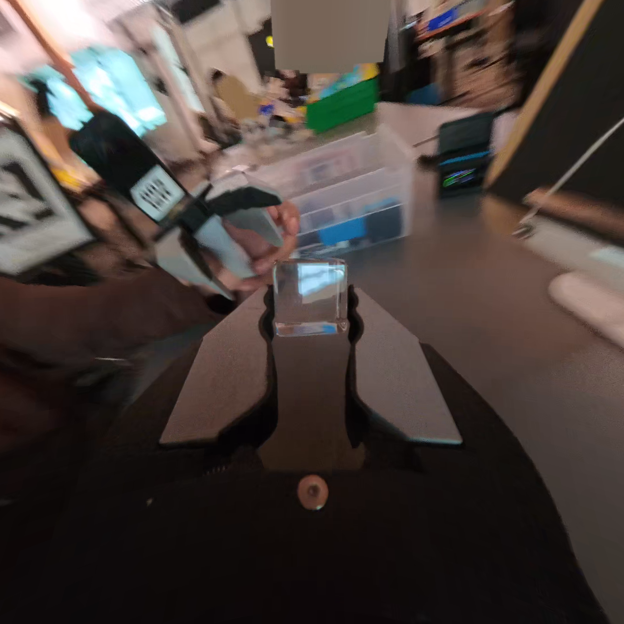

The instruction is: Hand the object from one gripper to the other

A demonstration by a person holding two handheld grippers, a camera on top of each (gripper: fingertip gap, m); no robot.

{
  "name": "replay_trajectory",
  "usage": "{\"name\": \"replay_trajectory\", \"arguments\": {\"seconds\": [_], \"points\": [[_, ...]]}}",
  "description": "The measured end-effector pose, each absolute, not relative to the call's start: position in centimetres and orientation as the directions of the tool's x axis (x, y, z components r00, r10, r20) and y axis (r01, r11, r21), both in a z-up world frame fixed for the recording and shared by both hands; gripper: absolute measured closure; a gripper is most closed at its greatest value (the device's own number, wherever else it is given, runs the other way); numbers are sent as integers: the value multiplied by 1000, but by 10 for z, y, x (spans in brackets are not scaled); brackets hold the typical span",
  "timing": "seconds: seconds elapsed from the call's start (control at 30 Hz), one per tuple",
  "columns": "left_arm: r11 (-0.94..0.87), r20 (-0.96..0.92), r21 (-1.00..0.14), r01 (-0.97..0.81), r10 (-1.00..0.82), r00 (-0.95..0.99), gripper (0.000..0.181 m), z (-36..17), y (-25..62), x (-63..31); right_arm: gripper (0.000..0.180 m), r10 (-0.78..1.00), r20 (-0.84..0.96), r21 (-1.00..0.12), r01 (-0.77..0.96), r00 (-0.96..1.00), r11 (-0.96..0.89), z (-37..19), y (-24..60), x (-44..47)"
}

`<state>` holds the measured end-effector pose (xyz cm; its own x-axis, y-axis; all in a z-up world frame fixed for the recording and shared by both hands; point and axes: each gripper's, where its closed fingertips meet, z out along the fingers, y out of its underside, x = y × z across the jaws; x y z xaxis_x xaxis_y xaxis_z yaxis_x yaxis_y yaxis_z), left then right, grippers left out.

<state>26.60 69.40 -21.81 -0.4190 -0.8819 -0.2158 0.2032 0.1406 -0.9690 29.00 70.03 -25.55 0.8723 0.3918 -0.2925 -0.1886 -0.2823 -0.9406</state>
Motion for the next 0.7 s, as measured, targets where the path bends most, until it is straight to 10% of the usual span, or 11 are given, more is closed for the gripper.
{"name": "replay_trajectory", "arguments": {"seconds": [0.1,0.3,0.53,0.7], "points": [[-66,51,-998,14,-876,-480,114,-230,702,274,140,211,133,-962,178,968,-209,-247,695,308],[-409,515,-857,-314,-652,-556,98,-248,692,278,139,69,729,-639,713,681,-288,-261,694,301],[-327,516,-852,-408,-652,-555,127,-272,682,279,139,75,854,-480,835,516,-270,-267,706,275],[-51,206,-950,-308,-845,-495,138,-284,699,287,140,135,741,-603,741,657,-297,-281,705,281]]}}
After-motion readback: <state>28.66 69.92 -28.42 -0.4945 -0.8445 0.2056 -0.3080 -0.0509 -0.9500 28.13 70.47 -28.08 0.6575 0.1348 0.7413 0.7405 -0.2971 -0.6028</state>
